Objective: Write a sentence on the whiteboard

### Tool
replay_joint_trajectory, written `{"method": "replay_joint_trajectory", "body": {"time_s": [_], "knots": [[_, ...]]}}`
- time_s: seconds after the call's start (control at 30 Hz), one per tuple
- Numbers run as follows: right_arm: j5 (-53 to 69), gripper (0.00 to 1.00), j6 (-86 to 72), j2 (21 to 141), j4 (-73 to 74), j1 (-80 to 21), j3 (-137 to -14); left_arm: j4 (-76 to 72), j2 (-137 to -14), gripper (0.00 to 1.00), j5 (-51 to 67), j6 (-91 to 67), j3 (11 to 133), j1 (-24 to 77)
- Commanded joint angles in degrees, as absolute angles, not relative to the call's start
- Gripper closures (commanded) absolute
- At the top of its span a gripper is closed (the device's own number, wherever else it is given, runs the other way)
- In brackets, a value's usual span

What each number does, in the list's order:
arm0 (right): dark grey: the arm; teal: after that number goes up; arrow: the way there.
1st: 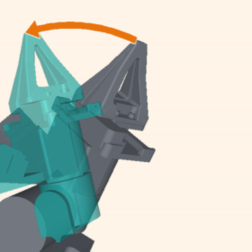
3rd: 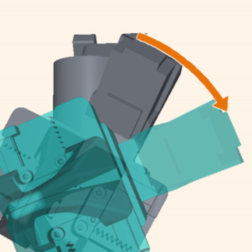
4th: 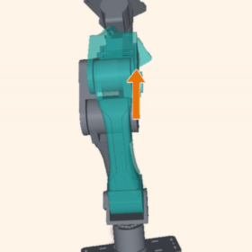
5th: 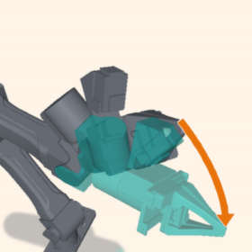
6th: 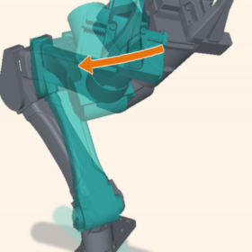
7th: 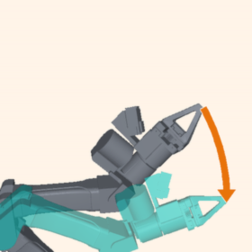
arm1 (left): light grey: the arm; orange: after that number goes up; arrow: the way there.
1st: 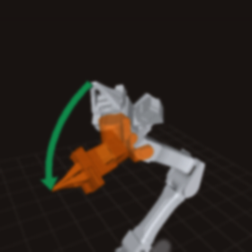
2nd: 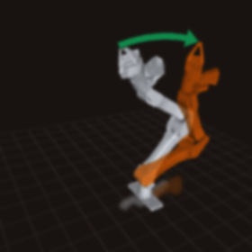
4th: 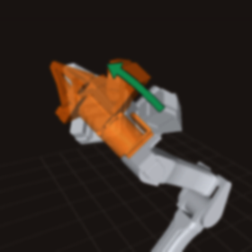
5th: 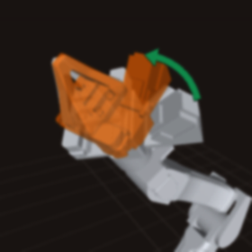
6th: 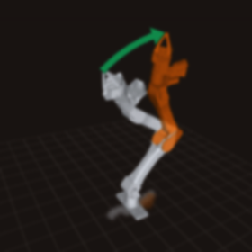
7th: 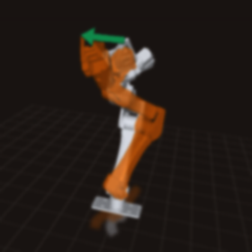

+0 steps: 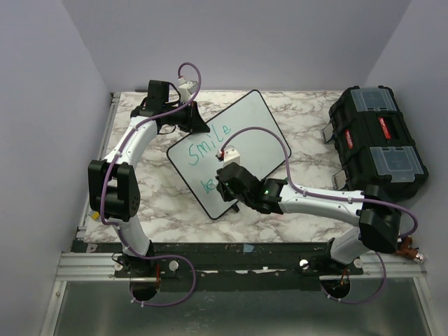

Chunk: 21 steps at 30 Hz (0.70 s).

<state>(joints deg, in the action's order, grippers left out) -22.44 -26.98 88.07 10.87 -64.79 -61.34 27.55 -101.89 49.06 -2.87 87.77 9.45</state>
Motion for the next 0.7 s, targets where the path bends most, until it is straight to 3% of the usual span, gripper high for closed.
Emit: {"method": "replay_joint_trajectory", "body": {"time_s": [0.0, 0.67], "knots": [[-20.8, 0.99, -27.4, 87.6, 13.3, -64.8, -60.5, 27.7, -102.0, 1.0, 46.7, 3.5, 88.0, 10.2], [-26.6, 0.99, -25.7, 78.3, 7.9, -63.1, -56.2, 27.4, -101.8, 1.0, 46.5, 3.5, 87.7, 10.2]]}}
